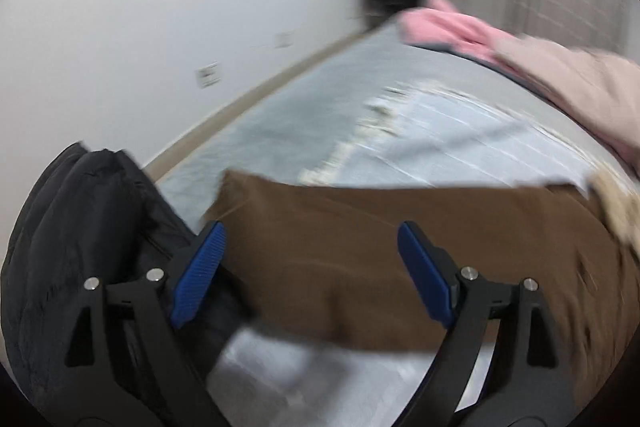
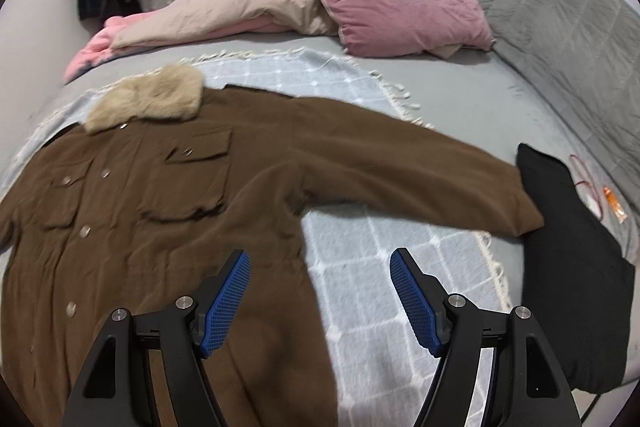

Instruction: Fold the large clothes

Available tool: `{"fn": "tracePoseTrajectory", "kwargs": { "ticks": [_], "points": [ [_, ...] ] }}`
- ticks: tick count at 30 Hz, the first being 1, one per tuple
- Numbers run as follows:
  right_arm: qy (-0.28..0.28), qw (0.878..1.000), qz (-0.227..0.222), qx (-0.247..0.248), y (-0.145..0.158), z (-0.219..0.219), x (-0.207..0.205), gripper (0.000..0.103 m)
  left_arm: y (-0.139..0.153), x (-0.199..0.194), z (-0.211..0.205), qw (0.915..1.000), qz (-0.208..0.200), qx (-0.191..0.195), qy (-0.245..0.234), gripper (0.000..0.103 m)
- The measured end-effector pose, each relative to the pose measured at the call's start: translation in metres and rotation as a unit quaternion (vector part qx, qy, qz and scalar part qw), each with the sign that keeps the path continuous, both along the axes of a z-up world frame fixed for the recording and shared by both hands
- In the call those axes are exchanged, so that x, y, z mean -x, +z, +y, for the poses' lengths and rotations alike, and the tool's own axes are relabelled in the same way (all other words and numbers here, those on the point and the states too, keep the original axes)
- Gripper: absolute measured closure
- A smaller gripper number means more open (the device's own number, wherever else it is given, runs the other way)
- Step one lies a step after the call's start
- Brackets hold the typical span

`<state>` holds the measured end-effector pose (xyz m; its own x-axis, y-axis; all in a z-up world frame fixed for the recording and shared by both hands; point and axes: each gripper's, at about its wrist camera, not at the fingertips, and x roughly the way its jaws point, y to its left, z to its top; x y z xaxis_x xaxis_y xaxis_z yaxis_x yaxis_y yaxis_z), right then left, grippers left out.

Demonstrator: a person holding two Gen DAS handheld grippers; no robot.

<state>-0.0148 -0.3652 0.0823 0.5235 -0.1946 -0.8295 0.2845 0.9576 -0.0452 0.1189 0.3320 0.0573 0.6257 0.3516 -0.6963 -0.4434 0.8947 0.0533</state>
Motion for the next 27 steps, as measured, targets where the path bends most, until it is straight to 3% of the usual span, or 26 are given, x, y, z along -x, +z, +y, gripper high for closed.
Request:
{"fn": "tracePoseTrajectory", "kwargs": {
  "ticks": [3, 8, 10, 11, 13, 16, 19, 22, 23, 25, 26, 27],
  "points": [
    [0.014, 0.999, 0.011, -0.043, -0.005, 0.003, 0.018, 0.029, -0.003, 0.009, -0.031, 0.9941, 0.053, 0.015, -0.094, 0.015],
    [0.024, 0.993, 0.039, -0.109, -0.021, 0.0, 0.054, 0.023, -0.023, 0.04, -0.1, 0.9617, 0.12, 0.018, -0.246, 0.015],
    [0.024, 0.989, 0.057, -0.136, -0.036, -0.004, 0.07, 0.023, -0.034, 0.059, -0.118, 0.9432, 0.151, 0.058, -0.29, 0.015],
    [0.024, 0.987, 0.063, -0.144, -0.042, -0.004, 0.076, 0.023, -0.036, 0.068, -0.122, 0.9354, 0.166, 0.079, -0.302, 0.015],
    [0.024, 0.982, 0.079, -0.167, -0.057, -0.008, 0.092, 0.023, -0.053, 0.087, -0.135, 0.91, 0.206, 0.147, -0.328, 0.015],
    [0.029, 0.97, 0.102, -0.217, -0.081, -0.011, 0.116, 0.023, -0.071, 0.115, -0.146, 0.8798, 0.236, 0.216, -0.351, 0.015],
    [0.036, 0.954, 0.121, -0.273, -0.1, -0.01, 0.133, 0.023, -0.086, 0.141, -0.155, 0.8612, 0.267, 0.243, -0.357, 0.015],
    [0.049, 0.919, 0.143, -0.364, -0.12, -0.002, 0.146, 0.023, -0.104, 0.162, -0.159, 0.8375, 0.286, 0.294, -0.361, 0.016],
    [0.05, 0.912, 0.143, -0.381, -0.123, 0.0, 0.148, 0.024, -0.107, 0.166, -0.157, 0.8374, 0.281, 0.302, -0.359, 0.019],
    [0.051, 0.912, 0.13, -0.385, -0.123, 0.006, 0.152, 0.045, -0.105, 0.174, -0.155, 0.8554, 0.269, 0.277, -0.345, 0.059],
    [0.048, 0.913, 0.127, -0.385, -0.121, 0.007, 0.153, 0.079, -0.1, 0.176, -0.148, 0.8642, 0.265, 0.276, -0.327, 0.094],
    [0.042, 0.91, 0.114, -0.396, -0.116, 0.005, 0.155, 0.088, -0.092, 0.178, -0.138, 0.8598, 0.248, 0.316, -0.315, 0.094]
  ]
}}
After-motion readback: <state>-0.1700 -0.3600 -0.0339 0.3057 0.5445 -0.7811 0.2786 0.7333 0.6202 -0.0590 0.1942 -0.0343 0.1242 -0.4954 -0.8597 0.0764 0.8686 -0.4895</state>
